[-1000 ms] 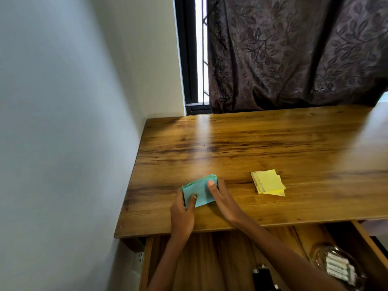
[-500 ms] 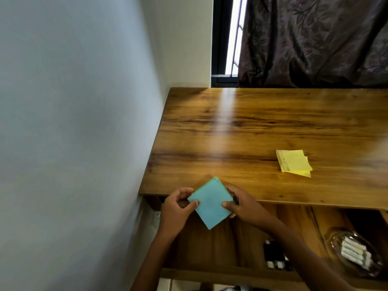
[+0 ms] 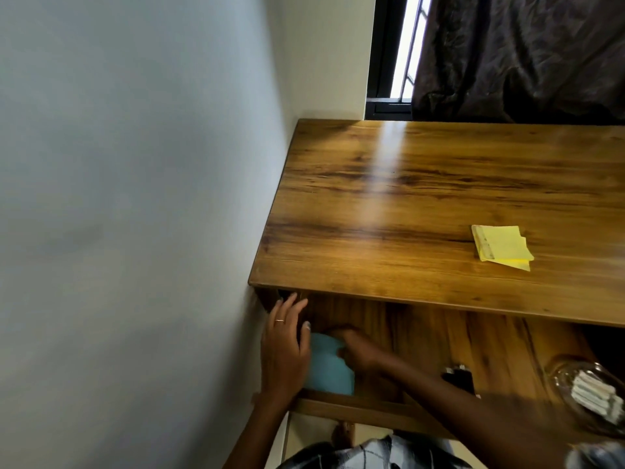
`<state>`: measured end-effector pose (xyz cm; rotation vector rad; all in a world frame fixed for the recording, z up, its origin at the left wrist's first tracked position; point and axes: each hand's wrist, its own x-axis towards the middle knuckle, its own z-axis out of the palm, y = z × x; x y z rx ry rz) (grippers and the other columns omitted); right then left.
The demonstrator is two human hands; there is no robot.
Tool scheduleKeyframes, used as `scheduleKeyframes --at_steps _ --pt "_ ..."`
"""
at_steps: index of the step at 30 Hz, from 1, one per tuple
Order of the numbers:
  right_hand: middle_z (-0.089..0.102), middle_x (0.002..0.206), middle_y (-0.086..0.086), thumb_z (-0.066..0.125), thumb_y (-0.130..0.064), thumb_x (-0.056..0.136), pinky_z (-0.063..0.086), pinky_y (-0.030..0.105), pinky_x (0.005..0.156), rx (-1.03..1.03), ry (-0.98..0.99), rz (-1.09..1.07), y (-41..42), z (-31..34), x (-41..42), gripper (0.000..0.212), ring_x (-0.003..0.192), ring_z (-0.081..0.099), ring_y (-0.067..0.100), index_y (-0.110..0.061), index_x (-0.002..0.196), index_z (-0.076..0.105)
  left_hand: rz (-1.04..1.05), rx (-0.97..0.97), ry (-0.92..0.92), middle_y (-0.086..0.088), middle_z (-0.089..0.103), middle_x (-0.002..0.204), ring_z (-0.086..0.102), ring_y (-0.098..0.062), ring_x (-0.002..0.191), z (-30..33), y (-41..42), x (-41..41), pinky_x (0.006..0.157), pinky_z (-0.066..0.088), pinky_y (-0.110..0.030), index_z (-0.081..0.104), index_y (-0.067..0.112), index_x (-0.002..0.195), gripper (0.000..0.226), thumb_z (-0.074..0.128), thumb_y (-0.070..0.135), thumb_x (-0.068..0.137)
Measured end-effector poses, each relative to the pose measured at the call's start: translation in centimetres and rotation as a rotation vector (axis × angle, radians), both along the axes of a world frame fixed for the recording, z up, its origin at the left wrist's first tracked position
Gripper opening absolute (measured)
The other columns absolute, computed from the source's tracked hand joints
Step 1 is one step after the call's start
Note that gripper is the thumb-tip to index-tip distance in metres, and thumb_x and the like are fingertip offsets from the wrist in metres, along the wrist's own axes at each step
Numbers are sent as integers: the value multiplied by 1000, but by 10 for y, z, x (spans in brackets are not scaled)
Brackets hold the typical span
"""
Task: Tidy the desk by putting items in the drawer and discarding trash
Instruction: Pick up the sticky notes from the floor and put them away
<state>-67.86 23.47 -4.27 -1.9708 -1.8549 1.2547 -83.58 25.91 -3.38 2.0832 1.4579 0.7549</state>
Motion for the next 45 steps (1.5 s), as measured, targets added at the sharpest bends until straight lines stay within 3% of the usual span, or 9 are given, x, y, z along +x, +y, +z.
scheduleKeyframes --at_steps 5,11,14,17,23,27,33,40,45 --pt "29 148 10 53 -6 89 34 38 109 119 -120 23 -2 -15 -24 57 134 32 26 -16 142 33 63 -14 -151 4 51 136 44 -12 128 1 2 -1 103 37 -28 54 21 128 48 31 42 91" --pt "3 157 1 51 -22 89 15 55 114 52 -144 -54 -8 -21 -21 69 143 0 29 -27 147 13 45 7 -152 5 54 132 43 -2 120 1 2 -1 95 33 -15 55 22 125 46 33 45 91" --pt "17 151 10 56 -22 84 33 53 108 -52 1 -461 -11 -29 -19 64 137 23 32 -30 138 24 59 14 -150 3 55 132 43 -3 120 2 2 0 95 34 -18 55 21 125 48 32 45 91" --pt "24 146 15 54 -14 86 42 43 103 -230 179 -690 -11 -29 -20 59 129 36 31 -15 140 29 34 8 -73 1 52 136 44 -11 125 2 2 0 98 38 -25 53 21 128 51 33 48 89" --pt "47 129 14 47 -5 91 51 42 94 -275 325 -567 -14 -8 -17 48 112 53 25 -14 137 34 -41 -10 126 -2 35 150 36 -22 135 -4 2 1 105 40 -44 41 20 139 56 50 38 86" --pt "35 142 13 51 -9 90 47 30 92 -159 278 -577 -18 24 -7 59 121 45 23 -16 143 26 -25 16 123 -4 42 144 40 -24 132 -3 2 2 101 44 -45 47 21 134 53 51 35 83" --pt "59 118 0 47 -17 95 43 15 80 63 305 -334 -28 114 29 24 101 53 4 -18 116 58 -12 207 120 -3 60 123 46 -17 116 2 0 3 91 41 -35 60 20 116 40 48 33 81" --pt "62 116 3 53 -12 91 45 35 95 434 130 -842 -17 131 138 22 107 55 16 -15 110 63 -155 234 27 3 60 119 49 -12 114 7 0 34 91 48 -36 55 25 118 37 45 35 84" --pt "38 140 15 64 -29 84 33 49 103 343 -175 -1185 -10 100 213 52 128 33 34 -15 131 46 -267 302 2 4 58 123 44 -9 120 22 4 85 96 47 -41 58 19 119 36 47 29 86"
